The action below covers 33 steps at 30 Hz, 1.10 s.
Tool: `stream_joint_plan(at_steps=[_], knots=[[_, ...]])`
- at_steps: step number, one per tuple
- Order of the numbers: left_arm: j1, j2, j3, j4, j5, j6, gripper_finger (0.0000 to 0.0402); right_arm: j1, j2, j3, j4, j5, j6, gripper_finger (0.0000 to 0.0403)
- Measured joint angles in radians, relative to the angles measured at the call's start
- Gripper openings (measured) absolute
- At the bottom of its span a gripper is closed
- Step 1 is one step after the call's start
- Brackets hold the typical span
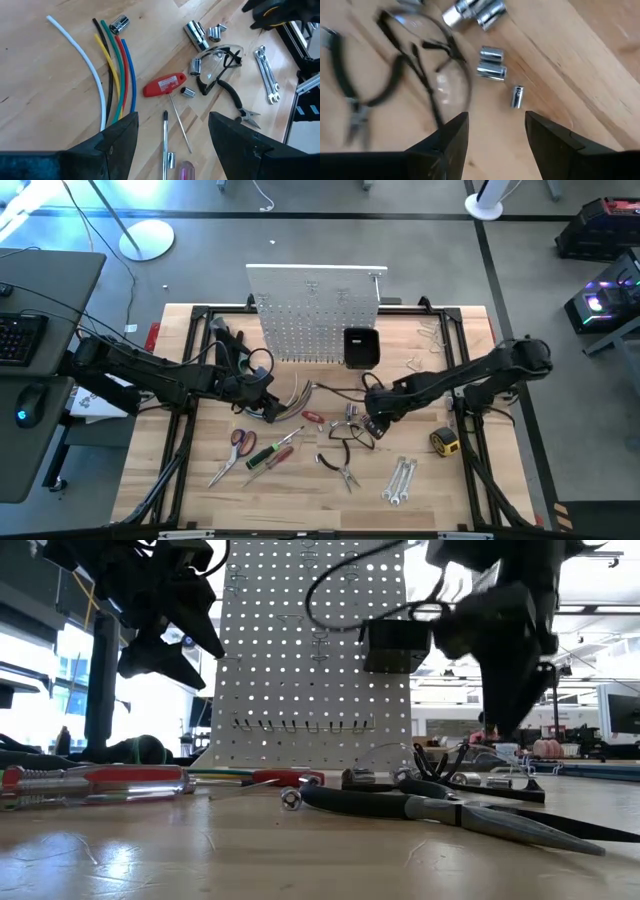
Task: Hang tools onto peg board
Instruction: Put the socket into the black bin on the peg board
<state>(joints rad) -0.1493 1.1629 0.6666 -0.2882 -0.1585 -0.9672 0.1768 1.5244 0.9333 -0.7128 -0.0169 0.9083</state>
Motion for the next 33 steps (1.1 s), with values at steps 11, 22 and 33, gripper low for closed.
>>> stream_joint_plan(at_steps=[11, 22, 33], knots=[[0.000, 0.000, 0.000, 0.000, -0.008, -0.026, 0.0236, -0.035, 0.174, 0.000, 0.013, 0.053, 0.014, 0.0188], [0.000, 0.000, 0.000, -0.005, -0.008, -0.026, 0.0236, -0.001, 0.241, 0.006, 0.048, 0.075, 0.014, 0.0131], [0.000, 0.001, 0.000, -0.005, -0.008, -0.025, 0.0236, 0.049, 0.237, 0.005, 0.033, 0.126, 0.038, 0.0028]])
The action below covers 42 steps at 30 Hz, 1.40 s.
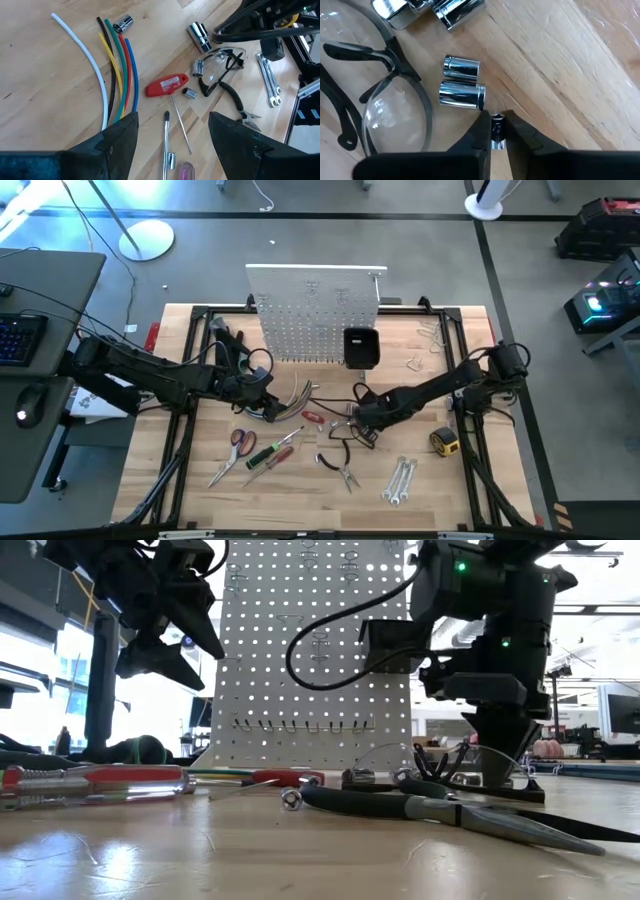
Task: Hang tools onto peg board
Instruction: Put the socket into the black bin on the peg board
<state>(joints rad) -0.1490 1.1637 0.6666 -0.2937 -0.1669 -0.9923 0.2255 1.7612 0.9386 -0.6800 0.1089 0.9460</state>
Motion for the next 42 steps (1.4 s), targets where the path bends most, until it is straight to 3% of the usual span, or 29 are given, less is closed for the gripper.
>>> stream_joint_plan(at_steps=[7, 15, 20, 27, 34, 42], knots=[[0.005, 0.000, 0.000, 0.006, 0.000, 0.009, 0.0236, 0.020, -0.115, -0.010, -0.081, 0.040, 0.000, 0.0017], [0.006, 0.000, 0.000, 0.004, -0.001, 0.026, 0.0236, 0.018, -0.365, -0.007, -0.187, 0.200, 0.045, 0.0017], [0.006, 0.000, 0.000, 0.003, -0.006, 0.038, 0.0236, 0.018, -0.520, -0.007, -0.038, 0.316, 0.005, 0.0017], [0.006, 0.000, 0.000, 0.001, -0.024, 0.079, 0.0236, -0.024, -0.577, -0.004, 0.434, 0.392, -0.320, 0.0017], [0.005, 0.000, 0.000, 0.000, -0.030, 0.084, 0.0236, -0.176, -0.570, -0.004, 0.467, 0.565, -0.360, 0.0017], [0.005, 0.000, 0.000, 0.000, -0.030, 0.088, 0.0236, -0.286, -0.571, -0.004, 0.485, 0.394, -0.393, 0.0031]])
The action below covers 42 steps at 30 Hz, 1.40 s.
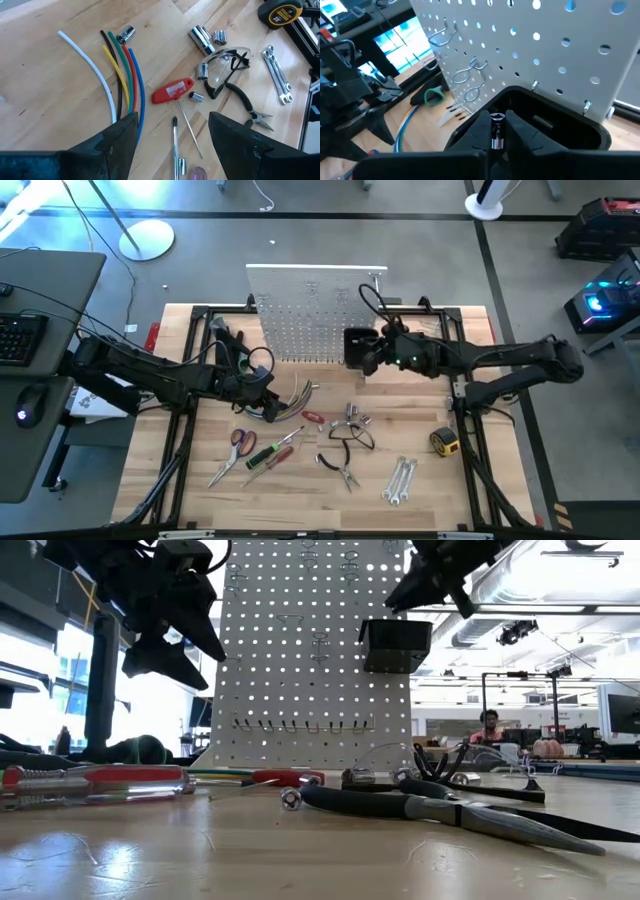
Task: Hang tools onto peg board
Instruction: Put the socket into the black bin on the peg board
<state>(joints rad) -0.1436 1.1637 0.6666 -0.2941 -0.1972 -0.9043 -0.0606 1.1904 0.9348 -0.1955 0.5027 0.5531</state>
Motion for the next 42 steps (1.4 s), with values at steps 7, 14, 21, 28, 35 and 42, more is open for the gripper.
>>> stream_joint_plan(at_steps=[7, 14, 21, 28, 35, 42], knots=[[0.000, 0.000, 0.000, 0.000, -0.031, 0.011, 0.0236, -0.029, 0.000, 0.000, -0.002, -0.011, 0.016, 0.0076], [0.000, 0.000, 0.000, 0.006, -0.016, -0.009, 0.0236, -0.039, 0.000, 0.000, 0.000, -0.042, 0.025, 0.0081], [0.000, 0.000, 0.000, 0.008, 0.023, -0.028, 0.0236, 0.001, -0.061, 0.001, 0.022, -0.172, 0.067, 0.0083], [0.000, 0.000, 0.000, 0.007, 0.028, -0.051, 0.0236, 0.201, -0.076, 0.001, -0.010, -0.499, 0.191, 0.0083], [0.000, 0.000, 0.000, 0.007, 0.080, -0.048, 0.0236, 0.396, 0.008, 0.001, -0.345, -0.496, 0.162, 0.0089], [0.000, 0.000, 0.000, 0.005, 0.102, -0.085, 0.0236, 0.361, 0.129, 0.001, -0.413, -0.512, -0.025, 0.0165]])
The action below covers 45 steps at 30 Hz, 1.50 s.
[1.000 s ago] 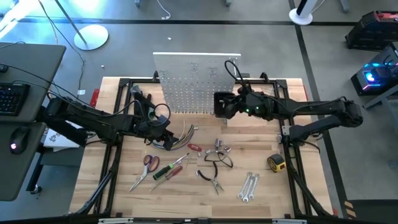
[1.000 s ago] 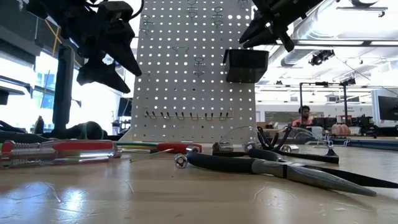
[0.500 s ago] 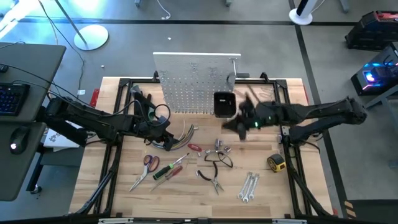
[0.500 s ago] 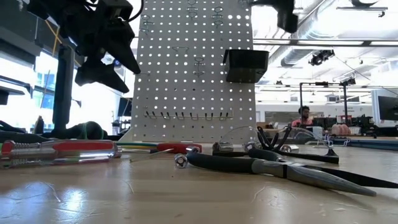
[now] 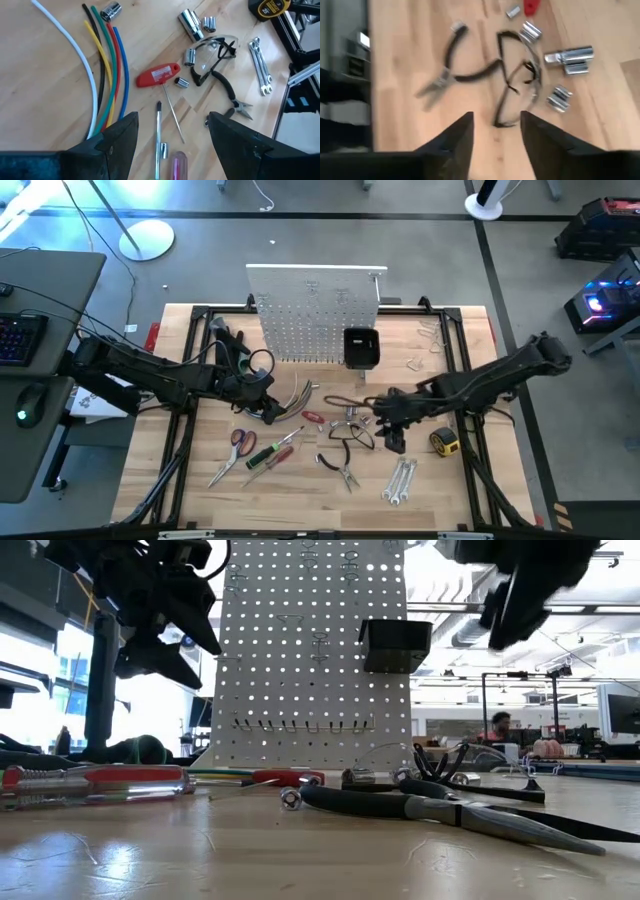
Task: Hang tools onto peg board
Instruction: Put the socket into the black bin on the peg board
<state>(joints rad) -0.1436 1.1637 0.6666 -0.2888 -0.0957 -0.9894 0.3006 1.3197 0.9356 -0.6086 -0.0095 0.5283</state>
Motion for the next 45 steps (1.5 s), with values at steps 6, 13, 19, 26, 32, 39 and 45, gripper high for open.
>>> stream_joint_plan(at_steps=[6, 13, 19, 26, 32, 39, 45], knots=[[0.000, 0.000, 0.000, -0.002, 0.001, -0.003, 0.0236, -0.035, 0.149, 0.000, -0.005, 0.039, -0.364, 0.0215], [0.000, 0.002, 0.000, -0.006, -0.004, -0.003, 0.0236, -0.080, 0.318, 0.000, -0.005, 0.081, -0.606, 0.0191], [0.000, 0.012, 0.000, -0.005, -0.021, -0.003, 0.0236, -0.111, 0.358, 0.000, 0.051, 0.092, -0.650, 0.0158], [0.000, 0.049, 0.000, -0.002, -0.022, -0.003, 0.0236, -0.113, 0.362, 0.000, 0.071, 0.067, -0.729, 0.0149], [-0.001, 0.093, 0.000, 0.004, -0.007, -0.005, 0.0236, -0.113, 0.406, -0.002, 0.066, 0.050, -0.741, 0.0149], [-0.001, 0.106, 0.000, 0.010, 0.008, -0.049, 0.0236, -0.113, 0.437, 0.001, 0.078, 0.047, -0.729, 0.0147], [0.000, 0.106, 0.000, 0.068, 0.008, -0.049, 0.0236, -0.110, 0.437, 0.000, 0.098, 0.050, -0.683, 0.0095]])
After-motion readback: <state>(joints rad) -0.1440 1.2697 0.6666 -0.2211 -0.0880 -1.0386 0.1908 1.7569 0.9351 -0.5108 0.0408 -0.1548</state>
